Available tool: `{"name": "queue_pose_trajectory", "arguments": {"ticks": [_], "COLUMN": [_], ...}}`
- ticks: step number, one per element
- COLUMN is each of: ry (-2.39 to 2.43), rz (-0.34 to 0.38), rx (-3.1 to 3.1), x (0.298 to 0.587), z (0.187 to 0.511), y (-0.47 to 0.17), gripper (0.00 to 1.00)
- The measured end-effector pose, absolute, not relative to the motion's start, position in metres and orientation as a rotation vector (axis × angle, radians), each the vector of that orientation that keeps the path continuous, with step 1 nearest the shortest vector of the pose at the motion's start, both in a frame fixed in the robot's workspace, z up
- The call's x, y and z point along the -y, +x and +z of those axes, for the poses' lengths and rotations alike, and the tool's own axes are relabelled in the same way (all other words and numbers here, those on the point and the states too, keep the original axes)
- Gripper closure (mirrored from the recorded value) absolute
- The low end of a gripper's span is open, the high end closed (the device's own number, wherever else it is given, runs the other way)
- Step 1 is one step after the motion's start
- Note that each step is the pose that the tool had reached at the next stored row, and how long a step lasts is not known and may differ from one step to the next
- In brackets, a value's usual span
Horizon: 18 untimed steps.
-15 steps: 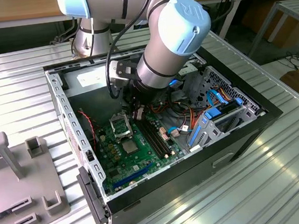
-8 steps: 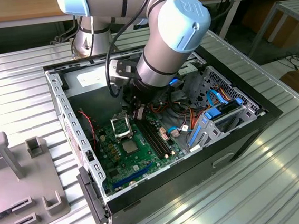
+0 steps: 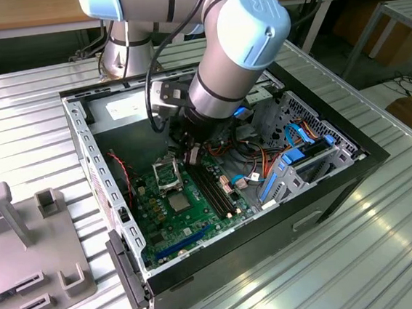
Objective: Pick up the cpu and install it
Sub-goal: 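Close the cpu cover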
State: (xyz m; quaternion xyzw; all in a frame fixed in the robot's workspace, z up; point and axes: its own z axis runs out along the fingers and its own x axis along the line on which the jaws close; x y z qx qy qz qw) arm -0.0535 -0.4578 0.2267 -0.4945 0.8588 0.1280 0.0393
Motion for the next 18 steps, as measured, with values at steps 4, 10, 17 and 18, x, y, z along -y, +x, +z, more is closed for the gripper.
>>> {"name": "queue_pose_trajectory", "arguments": {"ticks": [4, 10, 17, 18], "ry": [-1.518, -1.518, -1.52, -1.52], "rz": [0.385, 0.382, 0.375, 0.374], "rx": [-2.636, -2.637, -2.641, -2.641], "x": [0.4579, 0.4578, 0.4578, 0.4578], "z": [0.2284, 0.2306, 0.2349, 0.2352], "y": [-0.0535, -0.0538, -0.0542, -0.0543], "gripper": [0.89, 0.89, 0.89, 0.89]}}
